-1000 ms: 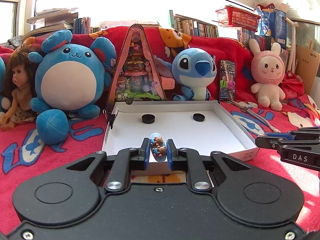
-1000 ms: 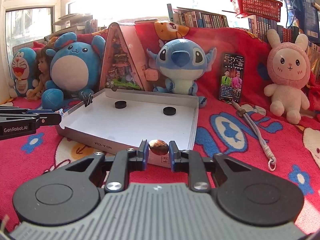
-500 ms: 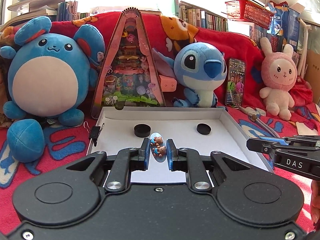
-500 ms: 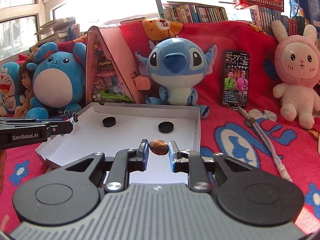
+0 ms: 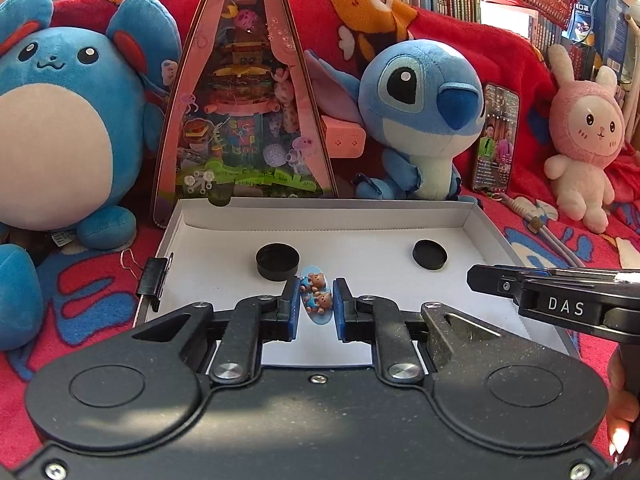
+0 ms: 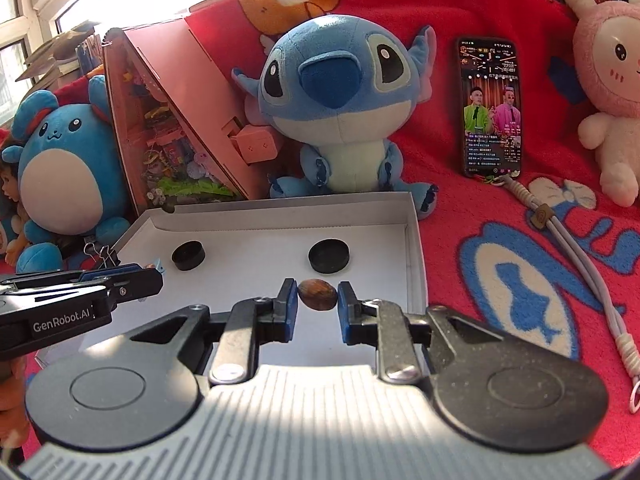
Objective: Organize rigid objects
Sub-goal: 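Carry the figurine in the left tool while the right tool carries the nut into the box, then open the left tool on the figurine while the right tool releases the nut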
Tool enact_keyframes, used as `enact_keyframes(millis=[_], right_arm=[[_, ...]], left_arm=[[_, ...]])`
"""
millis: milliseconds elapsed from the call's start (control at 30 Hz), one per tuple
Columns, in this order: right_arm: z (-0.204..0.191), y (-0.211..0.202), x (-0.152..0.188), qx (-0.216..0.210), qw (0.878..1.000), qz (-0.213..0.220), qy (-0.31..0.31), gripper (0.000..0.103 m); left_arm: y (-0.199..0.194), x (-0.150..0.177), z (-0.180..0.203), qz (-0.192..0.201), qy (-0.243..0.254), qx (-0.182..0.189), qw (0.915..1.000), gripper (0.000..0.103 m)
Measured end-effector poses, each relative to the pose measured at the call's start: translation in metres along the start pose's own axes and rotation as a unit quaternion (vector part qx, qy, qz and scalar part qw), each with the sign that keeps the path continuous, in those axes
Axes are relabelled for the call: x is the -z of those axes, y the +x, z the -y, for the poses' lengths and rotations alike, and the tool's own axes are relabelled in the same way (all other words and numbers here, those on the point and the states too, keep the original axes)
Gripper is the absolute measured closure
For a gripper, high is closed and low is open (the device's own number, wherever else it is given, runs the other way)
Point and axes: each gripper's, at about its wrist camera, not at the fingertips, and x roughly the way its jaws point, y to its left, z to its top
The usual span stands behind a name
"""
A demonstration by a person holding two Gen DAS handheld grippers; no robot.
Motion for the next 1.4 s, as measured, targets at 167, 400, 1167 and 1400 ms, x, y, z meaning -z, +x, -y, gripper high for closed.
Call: enact_keyframes(millis=[167, 400, 1167, 1400], right_arm=[[0.000, 0.015, -0.010, 0.003, 1.000, -0.022, 0.004, 0.077], [-0.007, 0.030, -0.014, 0.018, 0.999, -0.040, -0.014, 0.077], [-0.006, 0.040, -0.011, 0.018, 0.999, -0.038, -0.001, 0.056], [-0.006, 0.016, -0.008, 0.001, 1.000, -0.016, -0.004, 0.044]], left_arm=[[0.012, -0.006, 0.001, -0.014, 0.007, -0.004, 0.9999, 0.087], [0.027, -0.006, 0.000, -0.036, -0.001, -0.005, 0.9993, 0.086], [0.026, -0.004, -0.006, -0.030, -0.016, -0.014, 0.9993, 0.082], [-0.011, -0.002, -0.002, 0.006, 0.022, -0.018, 0.9996, 0.057]])
